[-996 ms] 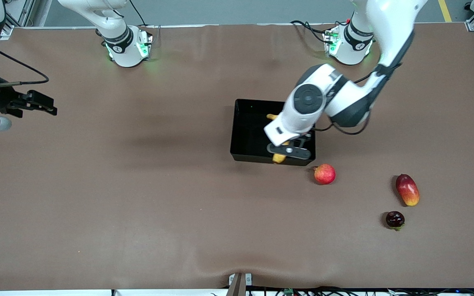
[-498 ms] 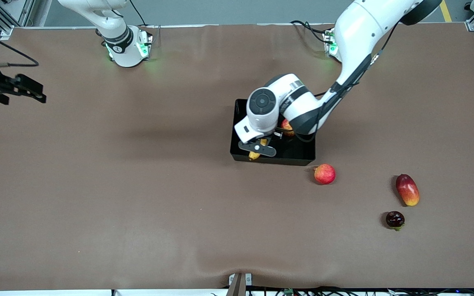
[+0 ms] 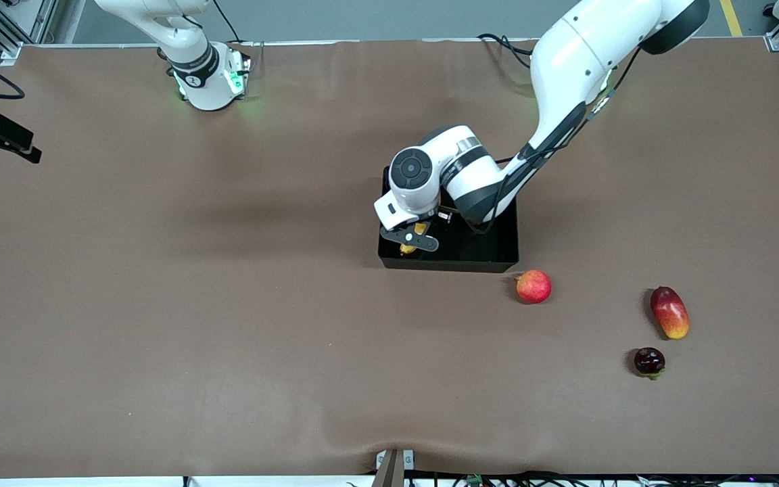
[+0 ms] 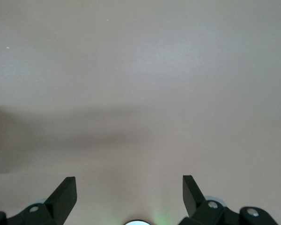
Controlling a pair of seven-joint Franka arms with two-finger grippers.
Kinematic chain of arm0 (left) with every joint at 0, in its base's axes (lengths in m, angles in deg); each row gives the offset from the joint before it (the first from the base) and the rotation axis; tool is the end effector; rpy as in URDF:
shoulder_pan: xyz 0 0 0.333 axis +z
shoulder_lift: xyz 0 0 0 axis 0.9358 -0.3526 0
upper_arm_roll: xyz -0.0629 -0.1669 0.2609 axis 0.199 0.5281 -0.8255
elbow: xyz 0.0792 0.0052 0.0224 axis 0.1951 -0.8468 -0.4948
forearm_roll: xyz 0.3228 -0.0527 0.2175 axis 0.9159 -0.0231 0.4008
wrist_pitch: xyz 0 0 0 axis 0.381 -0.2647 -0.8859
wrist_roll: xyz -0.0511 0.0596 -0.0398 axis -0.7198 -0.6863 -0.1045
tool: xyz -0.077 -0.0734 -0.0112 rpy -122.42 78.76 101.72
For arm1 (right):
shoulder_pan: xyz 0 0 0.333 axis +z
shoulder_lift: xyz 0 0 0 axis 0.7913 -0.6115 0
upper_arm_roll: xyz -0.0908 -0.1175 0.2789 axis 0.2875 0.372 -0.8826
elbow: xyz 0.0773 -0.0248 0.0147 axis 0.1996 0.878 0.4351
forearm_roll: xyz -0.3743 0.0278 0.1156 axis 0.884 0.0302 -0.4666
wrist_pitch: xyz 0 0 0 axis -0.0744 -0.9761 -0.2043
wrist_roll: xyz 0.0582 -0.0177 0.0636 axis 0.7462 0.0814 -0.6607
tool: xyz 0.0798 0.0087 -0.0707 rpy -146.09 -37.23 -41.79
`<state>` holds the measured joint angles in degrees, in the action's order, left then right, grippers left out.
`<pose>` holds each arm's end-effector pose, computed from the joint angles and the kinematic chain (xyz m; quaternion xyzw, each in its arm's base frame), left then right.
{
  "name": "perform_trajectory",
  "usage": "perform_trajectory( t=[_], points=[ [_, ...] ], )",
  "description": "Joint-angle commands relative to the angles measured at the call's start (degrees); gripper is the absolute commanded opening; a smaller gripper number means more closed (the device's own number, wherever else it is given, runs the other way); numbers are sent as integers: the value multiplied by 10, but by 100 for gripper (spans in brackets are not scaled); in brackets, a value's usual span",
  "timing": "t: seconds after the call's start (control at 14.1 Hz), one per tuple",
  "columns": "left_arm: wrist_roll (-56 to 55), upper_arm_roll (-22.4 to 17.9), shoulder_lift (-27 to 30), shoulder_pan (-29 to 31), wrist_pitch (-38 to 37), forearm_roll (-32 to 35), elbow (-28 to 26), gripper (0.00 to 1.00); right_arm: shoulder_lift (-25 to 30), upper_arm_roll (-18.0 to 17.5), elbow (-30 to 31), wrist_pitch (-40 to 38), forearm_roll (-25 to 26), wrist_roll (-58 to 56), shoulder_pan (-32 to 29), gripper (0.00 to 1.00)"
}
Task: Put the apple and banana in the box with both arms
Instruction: 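Lower the banana into the tray and open the left gripper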
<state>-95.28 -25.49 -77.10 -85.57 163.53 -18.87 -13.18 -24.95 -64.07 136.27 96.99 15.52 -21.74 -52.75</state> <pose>0.4610 -0.4766 0.2261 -0.9830 0.1551 0.0889 0.0421 0.5237 -0.0374 0.6522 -0.9994 0.0244 0.0241 0.0080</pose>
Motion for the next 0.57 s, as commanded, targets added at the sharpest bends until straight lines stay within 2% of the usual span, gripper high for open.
perform_trajectory(
  t=[0.0, 0.07, 0.14, 0.21, 0.5],
  points=[
    [-29, -1, 0, -11, -3, 15, -4, 0, 9, 0, 4, -5, -17, 11, 5, 100],
    [-34, -1, -2, -17, -2, 14, -4, 0, 9, 0, 4, -18, -13, 9, 7, 100],
    [-35, -6, -5, -21, -2, 14, -3, 14, 10, 1, 3, -28, -12, 5, 6, 100],
    [-37, -13, -3, -25, -2, 15, -2, 99, 11, 1, 3, -31, -10, 0, 6, 100],
    [-38, -16, 32, -9, -10, 14, 20, 100, 13, -8, 2, -28, 25, 3, 12, 100]
  ],
)
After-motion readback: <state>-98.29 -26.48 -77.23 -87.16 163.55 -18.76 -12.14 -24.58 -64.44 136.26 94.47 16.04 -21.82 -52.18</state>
